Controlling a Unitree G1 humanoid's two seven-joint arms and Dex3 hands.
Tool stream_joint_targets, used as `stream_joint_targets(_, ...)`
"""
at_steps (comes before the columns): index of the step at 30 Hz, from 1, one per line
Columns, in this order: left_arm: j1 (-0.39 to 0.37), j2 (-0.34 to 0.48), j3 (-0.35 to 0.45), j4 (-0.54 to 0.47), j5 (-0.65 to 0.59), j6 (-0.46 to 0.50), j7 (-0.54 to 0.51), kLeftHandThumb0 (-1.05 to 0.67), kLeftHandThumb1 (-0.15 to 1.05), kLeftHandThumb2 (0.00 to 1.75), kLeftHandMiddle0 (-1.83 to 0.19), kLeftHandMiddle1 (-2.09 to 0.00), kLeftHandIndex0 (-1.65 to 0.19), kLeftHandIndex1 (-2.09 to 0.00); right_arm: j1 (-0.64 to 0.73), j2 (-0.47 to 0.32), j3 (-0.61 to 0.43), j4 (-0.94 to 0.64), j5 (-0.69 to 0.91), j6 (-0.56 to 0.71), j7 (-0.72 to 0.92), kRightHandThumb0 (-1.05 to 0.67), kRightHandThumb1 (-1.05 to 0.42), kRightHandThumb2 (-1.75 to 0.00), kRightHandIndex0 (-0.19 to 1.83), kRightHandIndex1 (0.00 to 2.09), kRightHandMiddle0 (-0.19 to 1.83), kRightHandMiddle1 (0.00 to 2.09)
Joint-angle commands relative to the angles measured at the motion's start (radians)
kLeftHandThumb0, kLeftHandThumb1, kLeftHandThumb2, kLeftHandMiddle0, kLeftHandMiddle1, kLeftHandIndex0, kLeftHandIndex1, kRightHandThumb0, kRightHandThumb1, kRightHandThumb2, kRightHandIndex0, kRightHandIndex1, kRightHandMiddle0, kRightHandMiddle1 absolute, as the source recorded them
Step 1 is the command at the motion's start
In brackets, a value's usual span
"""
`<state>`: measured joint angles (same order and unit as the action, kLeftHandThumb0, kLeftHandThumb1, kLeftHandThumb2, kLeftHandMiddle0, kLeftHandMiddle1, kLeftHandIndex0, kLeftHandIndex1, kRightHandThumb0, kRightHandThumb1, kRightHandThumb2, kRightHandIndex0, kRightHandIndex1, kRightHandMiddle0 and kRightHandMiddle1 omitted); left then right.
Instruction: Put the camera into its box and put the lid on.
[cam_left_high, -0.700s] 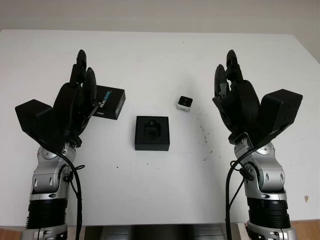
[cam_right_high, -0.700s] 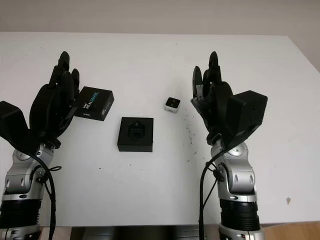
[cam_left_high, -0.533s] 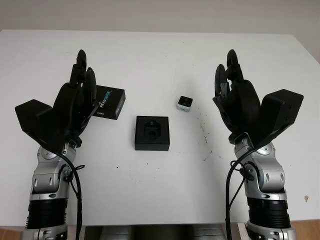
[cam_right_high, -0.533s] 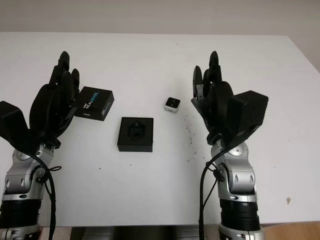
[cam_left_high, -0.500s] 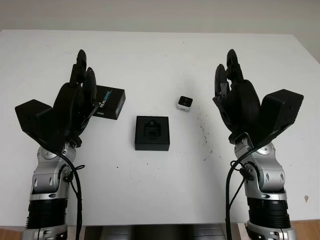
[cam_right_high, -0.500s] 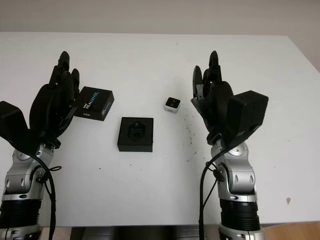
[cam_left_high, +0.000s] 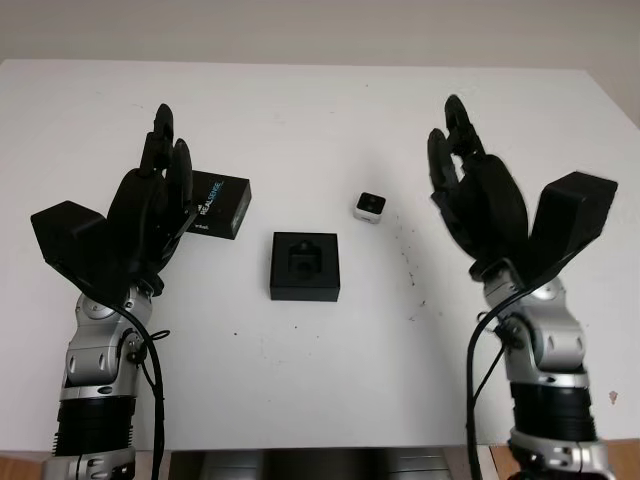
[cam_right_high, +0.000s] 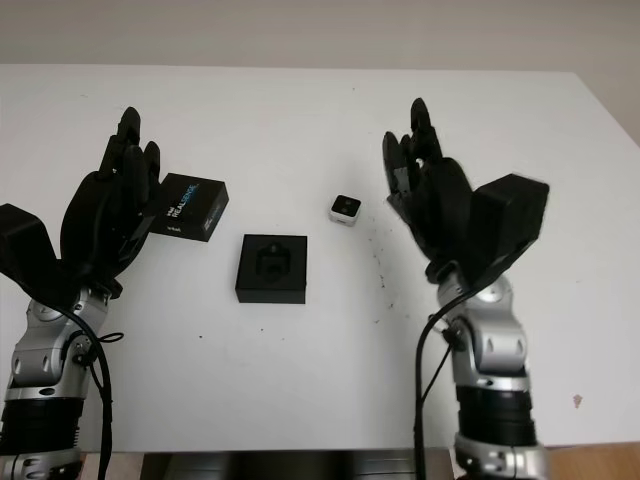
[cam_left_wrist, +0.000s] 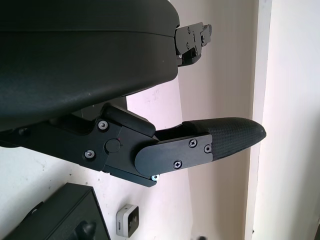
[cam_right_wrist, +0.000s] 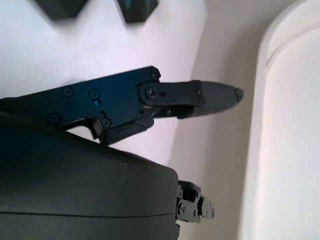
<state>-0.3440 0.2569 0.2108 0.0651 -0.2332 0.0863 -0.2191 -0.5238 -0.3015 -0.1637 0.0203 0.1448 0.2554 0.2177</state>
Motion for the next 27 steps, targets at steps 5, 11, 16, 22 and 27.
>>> stream_joint_targets(5, -0.018, -0.005, -0.002, -0.007, -0.005, 0.0, 0.004, -0.79, 1.05, 0.65, 0.19, 0.0, 0.19, 0.0, -0.223, -0.203, 0.115, 0.27, -0.213, -0.233, 0.1, -0.46, -0.84, -0.05, 0.27, 0.29, -0.06, 0.9)
stream_joint_targets(11, -0.016, -0.005, -0.001, -0.002, -0.005, -0.01, 0.0, -0.79, 1.05, 0.65, 0.19, 0.0, 0.19, 0.0, -0.359, -0.341, 0.271, 0.52, -0.503, -0.561, 0.06, -0.35, -0.76, -0.05, 0.31, 0.4, 0.07, 0.9)
stream_joint_targets(16, -0.019, -0.005, -0.004, -0.003, -0.003, -0.007, 0.002, -0.79, 1.05, 0.66, 0.19, 0.0, 0.19, 0.0, -0.461, -0.411, 0.386, 0.69, -0.705, -0.771, -0.034, -0.31, -0.77, -0.06, 0.32, 0.33, 0.23, 0.61)
stream_joint_targets(22, -0.023, -0.004, -0.002, 0.008, -0.008, -0.006, -0.004, -0.79, 1.05, 0.66, 0.19, 0.0, 0.19, 0.0, -0.569, -0.446, 0.519, 0.881, -0.918, -0.94, -0.225, -0.26, -0.78, -0.06, 0.38, 0.36, 0.28, 0.58)
stream_joint_targets(27, -0.022, -0.003, 0.0, 0.013, -0.003, -0.016, 0.0, -0.8, 1.05, 0.66, 0.19, 0.0, 0.19, 0.0, -0.615, -0.448, 0.603, 0.962, -1.021, -0.979, -0.326, -0.22, -0.8, -0.06, 0.41, 0.33, 0.37, 0.43)
